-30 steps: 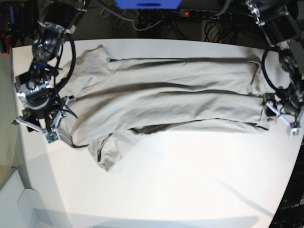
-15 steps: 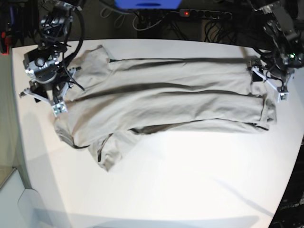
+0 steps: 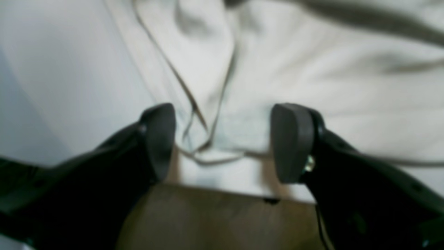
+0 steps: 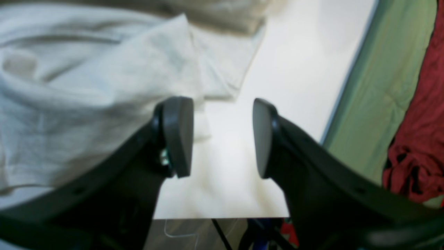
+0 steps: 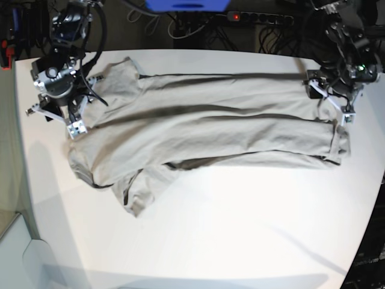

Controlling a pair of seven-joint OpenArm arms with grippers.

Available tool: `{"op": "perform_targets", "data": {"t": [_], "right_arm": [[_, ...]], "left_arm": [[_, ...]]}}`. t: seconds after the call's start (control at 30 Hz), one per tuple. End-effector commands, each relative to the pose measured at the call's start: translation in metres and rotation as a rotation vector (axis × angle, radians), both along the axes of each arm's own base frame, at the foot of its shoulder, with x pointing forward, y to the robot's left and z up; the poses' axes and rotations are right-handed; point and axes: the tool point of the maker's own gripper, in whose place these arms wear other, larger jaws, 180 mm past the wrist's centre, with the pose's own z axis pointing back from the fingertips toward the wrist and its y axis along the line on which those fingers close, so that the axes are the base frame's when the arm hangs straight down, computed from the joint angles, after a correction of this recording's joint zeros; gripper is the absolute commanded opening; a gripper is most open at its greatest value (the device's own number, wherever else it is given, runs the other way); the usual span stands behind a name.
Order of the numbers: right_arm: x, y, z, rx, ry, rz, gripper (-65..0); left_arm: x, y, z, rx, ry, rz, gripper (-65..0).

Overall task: Layout the t-shirt on the table in an organized manner, then fold the t-shirt properly
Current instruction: 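Open both grippers and regrasp the shirt's edge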

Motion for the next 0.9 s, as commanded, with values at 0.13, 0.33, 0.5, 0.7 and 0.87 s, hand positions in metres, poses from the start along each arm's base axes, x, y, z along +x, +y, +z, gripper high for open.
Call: {"op": "perform_targets", "data": {"t": [0.13,0.33,0.5,0.7,0.87], "right_arm": [[0.003,0.001,-0.005,0.010,0.006,0.009,-36.2],[-0.003,0.004,-0.021,0.032,0.052,0.008,-36.2],[-0.004,0.016,-0.034,0.052,0.091,0.038,-36.2],[-0.009,0.017,-0.047,0.067,0.130,0.035,-36.2],[-0.012,0.018,-0.057,0.080,0.158,0.030,-36.6]], "left_arm": [[-0.003,0.007,0.005,0.022,-0.009,-0.003,-22.5],[-0.005,0.006,-0.002,0.008,0.009,0.005,-22.5],[-0.005,0.004,-0.014,-0.021,0.035,0.017,-22.5],[-0.006,0.004,-0.016,-0.025,0.042,0.017,-22.9],[-0.002,0.004,-0.016,-0.029,0.036,0.017,-25.4]]}}
